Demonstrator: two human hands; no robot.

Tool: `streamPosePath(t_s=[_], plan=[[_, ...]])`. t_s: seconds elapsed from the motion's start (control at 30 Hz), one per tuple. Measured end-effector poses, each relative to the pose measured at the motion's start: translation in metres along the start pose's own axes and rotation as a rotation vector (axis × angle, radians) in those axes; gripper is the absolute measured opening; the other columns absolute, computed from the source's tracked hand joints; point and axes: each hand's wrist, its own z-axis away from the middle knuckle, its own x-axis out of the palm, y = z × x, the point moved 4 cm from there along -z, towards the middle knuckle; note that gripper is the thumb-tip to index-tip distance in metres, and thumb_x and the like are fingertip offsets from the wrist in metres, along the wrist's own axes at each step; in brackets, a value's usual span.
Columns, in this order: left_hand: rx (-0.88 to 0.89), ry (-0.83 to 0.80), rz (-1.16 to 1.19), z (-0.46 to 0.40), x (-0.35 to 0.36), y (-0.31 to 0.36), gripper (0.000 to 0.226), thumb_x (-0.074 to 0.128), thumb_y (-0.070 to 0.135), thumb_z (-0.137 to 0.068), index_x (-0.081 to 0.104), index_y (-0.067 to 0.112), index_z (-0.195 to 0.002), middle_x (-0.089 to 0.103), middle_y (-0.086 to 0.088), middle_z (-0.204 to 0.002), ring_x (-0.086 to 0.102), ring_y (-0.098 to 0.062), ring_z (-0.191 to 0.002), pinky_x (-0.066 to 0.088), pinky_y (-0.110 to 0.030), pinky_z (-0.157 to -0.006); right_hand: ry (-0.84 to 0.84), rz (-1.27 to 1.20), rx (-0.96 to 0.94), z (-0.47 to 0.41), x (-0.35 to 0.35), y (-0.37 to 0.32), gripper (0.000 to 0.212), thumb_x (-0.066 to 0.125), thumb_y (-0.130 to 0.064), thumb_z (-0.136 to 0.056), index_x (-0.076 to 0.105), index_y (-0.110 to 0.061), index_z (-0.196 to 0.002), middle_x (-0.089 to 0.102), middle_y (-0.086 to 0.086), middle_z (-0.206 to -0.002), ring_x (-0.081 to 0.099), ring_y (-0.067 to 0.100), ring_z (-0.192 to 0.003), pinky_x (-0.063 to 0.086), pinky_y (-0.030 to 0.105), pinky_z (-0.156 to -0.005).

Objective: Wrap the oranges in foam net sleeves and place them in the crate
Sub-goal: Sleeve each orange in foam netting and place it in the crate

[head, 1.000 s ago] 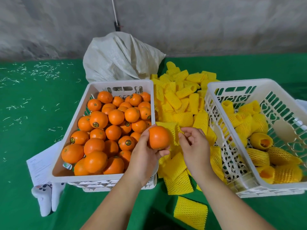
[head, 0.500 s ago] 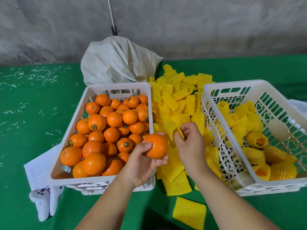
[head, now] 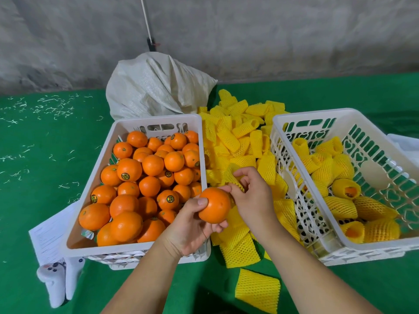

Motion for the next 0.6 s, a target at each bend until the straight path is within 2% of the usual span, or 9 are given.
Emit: streamPosePath(t_s=[0.1, 0.2, 0.27, 0.33, 0.43, 0.5, 0.53, 0.6], plan=[[0.135, 0.202, 0.003, -0.005, -0.002, 0.001, 0.099, 0.101, 0.047, -0.048, 0.059, 0.020, -0.134, 0.062, -0.016, -0.119, 0.071, -0.026, -0.080, 0.059, -0.027, -0.064, -0.015, -0.019, -0.053, 0.005, -0.008, -0.005, 0.021, 0.074, -0.016, -0.092, 0.070, -0.026, -0.109, 0.057, -0.015, -0.098, 0.056, -0.001, -0.094, 0.044, 0.021, -0.075], [0.290, 0.274, -0.091, -0.009, -0.005, -0.002, 0.100, 0.099, 0.052, -0.057, 0.050, 0.029, -0.141, 0.057, -0.013, -0.135, 0.071, -0.028, -0.106, 0.060, -0.038, -0.086, -0.019, -0.014, -0.121, 0.018, -0.008, -0.012, 0.015, 0.072, -0.022, -0.095, 0.074, -0.025, -0.110, 0.062, -0.013, -0.104, 0.062, 0.003, -0.098, 0.050, 0.020, -0.079], [0.366, 0.317, -0.186, -0.006, -0.008, -0.004, 0.084, 0.094, 0.052, -0.068, 0.047, 0.050, -0.137, 0.052, -0.012, -0.143, 0.069, -0.030, -0.120, 0.058, -0.045, -0.099, -0.027, -0.026, -0.164, 0.031, -0.003, -0.017, 0.010, 0.071, -0.025, -0.097, 0.074, -0.024, -0.106, 0.065, -0.015, -0.100, 0.064, 0.004, -0.096, 0.050, 0.017, -0.076], [0.397, 0.319, -0.333, -0.001, -0.011, -0.005, 0.083, 0.090, 0.056, -0.074, 0.038, 0.069, -0.138, 0.044, -0.007, -0.153, 0.063, -0.027, -0.131, 0.052, -0.049, -0.110, -0.009, -0.036, -0.193, 0.039, 0.000, -0.019, 0.009, 0.069, -0.023, -0.098, 0.073, -0.023, -0.106, 0.066, -0.016, -0.099, 0.063, 0.004, -0.096, 0.048, 0.012, -0.075], [0.350, 0.218, -0.413, 0.002, -0.012, -0.010, 0.088, 0.083, 0.056, -0.079, 0.026, 0.075, -0.144, 0.031, 0.001, -0.165, 0.047, -0.023, -0.146, 0.038, -0.049, -0.121, 0.018, -0.033, -0.212, 0.040, -0.006, -0.021, 0.014, 0.067, -0.018, -0.099, 0.073, -0.021, -0.112, 0.066, -0.012, -0.106, 0.062, 0.002, -0.103, 0.047, 0.012, -0.081], [0.385, 0.247, -0.568, 0.003, -0.009, -0.008, 0.083, 0.077, 0.063, -0.083, 0.025, 0.072, -0.147, 0.028, 0.006, -0.166, 0.045, -0.016, -0.147, 0.042, -0.042, -0.118, 0.021, -0.022, -0.259, 0.039, -0.012, -0.023, 0.015, 0.066, -0.016, -0.100, 0.073, -0.019, -0.113, 0.065, -0.012, -0.109, 0.061, 0.002, -0.106, 0.048, 0.013, -0.084], [0.424, 0.270, -0.632, 0.002, -0.007, -0.007, 0.082, 0.077, 0.064, -0.083, 0.028, 0.066, -0.149, 0.033, 0.005, -0.163, 0.050, -0.013, -0.142, 0.048, -0.038, -0.113, 0.029, -0.009, -0.303, 0.040, -0.015, -0.024, 0.015, 0.066, -0.016, -0.100, 0.073, -0.018, -0.113, 0.065, -0.011, -0.110, 0.061, 0.003, -0.107, 0.049, 0.015, -0.085], [0.481, 0.333, -0.592, -0.001, -0.005, -0.007, 0.078, 0.084, 0.052, -0.082, 0.039, 0.049, -0.145, 0.056, -0.001, -0.145, 0.066, -0.014, -0.124, 0.058, -0.035, -0.098, 0.027, 0.051, -0.425, 0.044, -0.016, -0.029, 0.015, 0.064, -0.019, -0.100, 0.072, -0.016, -0.112, 0.064, -0.010, -0.111, 0.061, 0.007, -0.107, 0.050, 0.019, -0.087]])
